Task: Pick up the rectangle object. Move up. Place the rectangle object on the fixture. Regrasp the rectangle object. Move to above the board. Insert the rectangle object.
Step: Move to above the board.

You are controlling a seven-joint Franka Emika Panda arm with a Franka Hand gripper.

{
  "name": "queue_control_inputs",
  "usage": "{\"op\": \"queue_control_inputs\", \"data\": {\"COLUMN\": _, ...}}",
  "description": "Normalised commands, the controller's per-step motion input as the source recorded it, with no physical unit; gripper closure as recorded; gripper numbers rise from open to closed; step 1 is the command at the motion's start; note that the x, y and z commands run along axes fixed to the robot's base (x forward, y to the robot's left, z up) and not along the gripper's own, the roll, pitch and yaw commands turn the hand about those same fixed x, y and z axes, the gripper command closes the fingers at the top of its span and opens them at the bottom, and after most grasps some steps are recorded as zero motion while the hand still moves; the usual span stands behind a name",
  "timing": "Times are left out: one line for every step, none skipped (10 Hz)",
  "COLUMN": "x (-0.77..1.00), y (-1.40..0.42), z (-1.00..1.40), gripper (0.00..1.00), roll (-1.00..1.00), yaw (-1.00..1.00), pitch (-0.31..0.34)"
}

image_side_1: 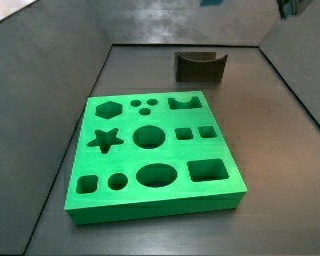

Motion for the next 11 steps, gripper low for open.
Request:
{"op": "queue_control_inputs", "data": {"x": -0.03, "y": -0.03, "z": 1.0, "gripper": 1.0, "roll": -0.05, "yaw": 0.04, "pitch": 0.122}}
{"op": "queue_control_inputs", "data": {"x": -0.02, "y": -0.03, "z": 1.0, "gripper": 1.0, "roll": -0.05, "yaw": 0.06, "pitch": 0.123}}
{"op": "queue_control_inputs", "data": {"x": -0.01, "y": -0.02, "z": 0.9, "gripper": 1.0, "roll": -0.05, "yaw": 0.07, "pitch": 0.123}}
{"op": "queue_control_inputs", "data": {"x": 0.01, "y": -0.02, "z": 0.67, "gripper": 1.0, "roll": -0.04, "yaw": 0.09, "pitch": 0.119}}
{"op": "queue_control_inputs", "data": {"x": 0.01, "y": -0.02, "z": 0.5, "gripper": 1.0, "roll": -0.04, "yaw": 0.1, "pitch": 0.117}}
{"op": "queue_control_inputs", "data": {"x": 0.01, "y": -0.02, "z": 0.32, "gripper": 1.0, "roll": -0.04, "yaw": 0.1, "pitch": 0.11}}
{"op": "queue_control_inputs", "data": {"x": -0.62, "y": -1.0, "z": 0.17, "gripper": 1.0, "roll": -1.0, "yaw": -0.12, "pitch": 0.03}}
{"op": "queue_control_inputs", "data": {"x": -0.63, "y": -1.0, "z": 0.13, "gripper": 1.0, "roll": -1.0, "yaw": -0.12, "pitch": 0.018}}
{"op": "queue_control_inputs", "data": {"x": -0.66, "y": -1.0, "z": 0.15, "gripper": 1.0, "roll": -1.0, "yaw": -0.12, "pitch": 0.009}}
{"op": "queue_control_inputs", "data": {"x": -0.68, "y": -1.0, "z": 0.14, "gripper": 1.0, "roll": -1.0, "yaw": -0.13, "pitch": 0.005}}
{"op": "queue_control_inputs", "data": {"x": -0.69, "y": -1.0, "z": 0.14, "gripper": 1.0, "roll": -1.0, "yaw": -0.13, "pitch": 0.005}}
